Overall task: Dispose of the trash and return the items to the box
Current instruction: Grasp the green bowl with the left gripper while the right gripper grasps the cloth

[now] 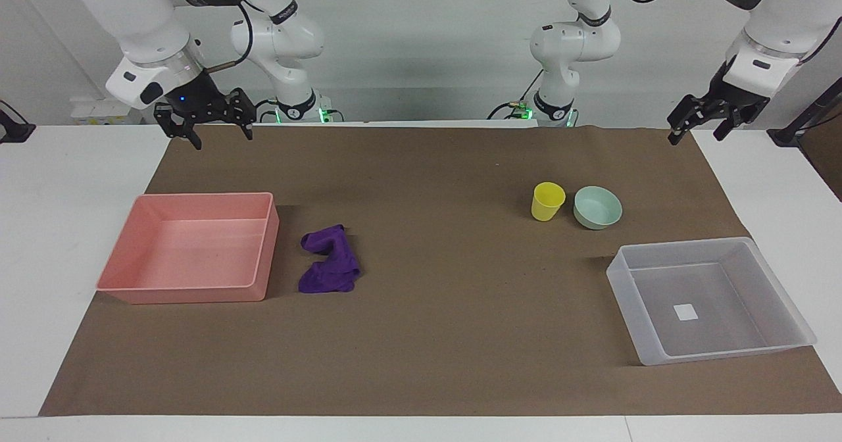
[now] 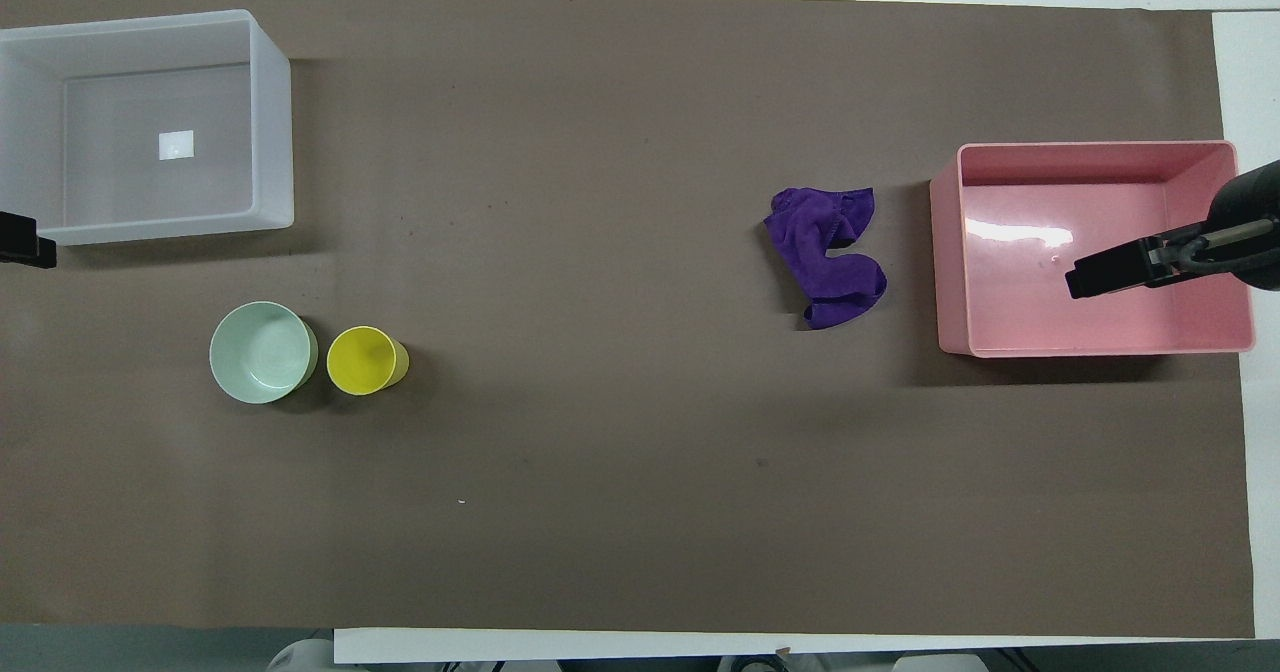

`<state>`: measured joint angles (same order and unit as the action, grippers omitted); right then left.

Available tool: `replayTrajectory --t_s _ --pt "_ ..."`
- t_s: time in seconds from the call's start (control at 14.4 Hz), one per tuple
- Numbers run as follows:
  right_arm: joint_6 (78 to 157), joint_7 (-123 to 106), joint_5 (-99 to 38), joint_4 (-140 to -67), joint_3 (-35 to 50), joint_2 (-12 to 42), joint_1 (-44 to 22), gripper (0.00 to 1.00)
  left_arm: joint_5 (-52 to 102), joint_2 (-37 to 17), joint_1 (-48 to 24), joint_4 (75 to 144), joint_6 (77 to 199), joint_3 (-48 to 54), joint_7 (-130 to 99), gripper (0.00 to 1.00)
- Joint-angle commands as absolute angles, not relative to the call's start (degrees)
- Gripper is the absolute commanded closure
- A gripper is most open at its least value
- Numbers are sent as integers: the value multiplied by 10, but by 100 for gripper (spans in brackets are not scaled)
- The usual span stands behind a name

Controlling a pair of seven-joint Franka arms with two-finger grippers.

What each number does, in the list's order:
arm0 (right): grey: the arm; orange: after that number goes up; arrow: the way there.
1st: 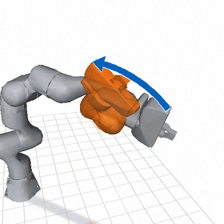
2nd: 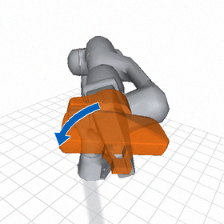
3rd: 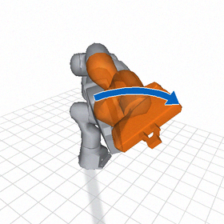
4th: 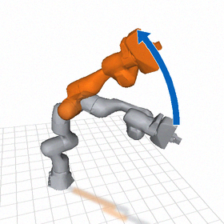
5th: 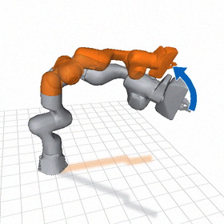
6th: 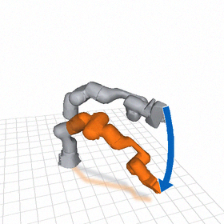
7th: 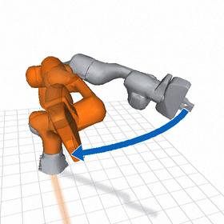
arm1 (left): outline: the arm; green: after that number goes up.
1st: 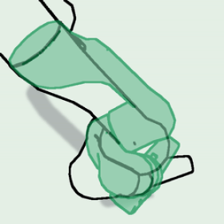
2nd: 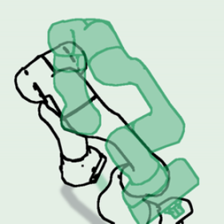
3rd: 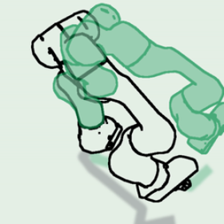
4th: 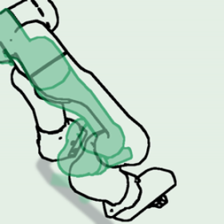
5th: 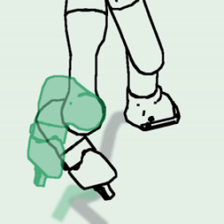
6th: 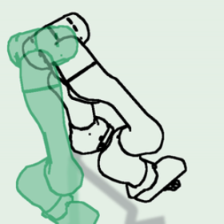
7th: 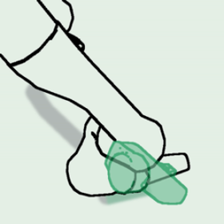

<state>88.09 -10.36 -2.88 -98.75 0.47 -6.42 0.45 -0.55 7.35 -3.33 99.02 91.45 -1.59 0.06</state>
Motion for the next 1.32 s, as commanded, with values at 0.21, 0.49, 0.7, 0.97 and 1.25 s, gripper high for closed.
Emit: replayTrajectory --t_s 0.21,0.49,0.7,0.97,1.25 --pt "889 -103 -34 -991 8 -65 11 0 -12 80 -41 1011 931 -21 4 0" --pt "923 -69 -39 -1005 11 -66 1 1 -12 113 -40 1134 1021 -22 -40 0" --pt "964 -52 -39 -1006 11 -20 -47 1 -13 138 -35 1287 1119 -22 -65 0" --pt "1055 -40 -39 -1006 11 66 -91 1 -12 126 -34 1424 1253 -21 -82 0" --pt "1155 -28 -39 -1026 11 129 -125 1 -14 77 -44 1470 1346 -21 -109 100"
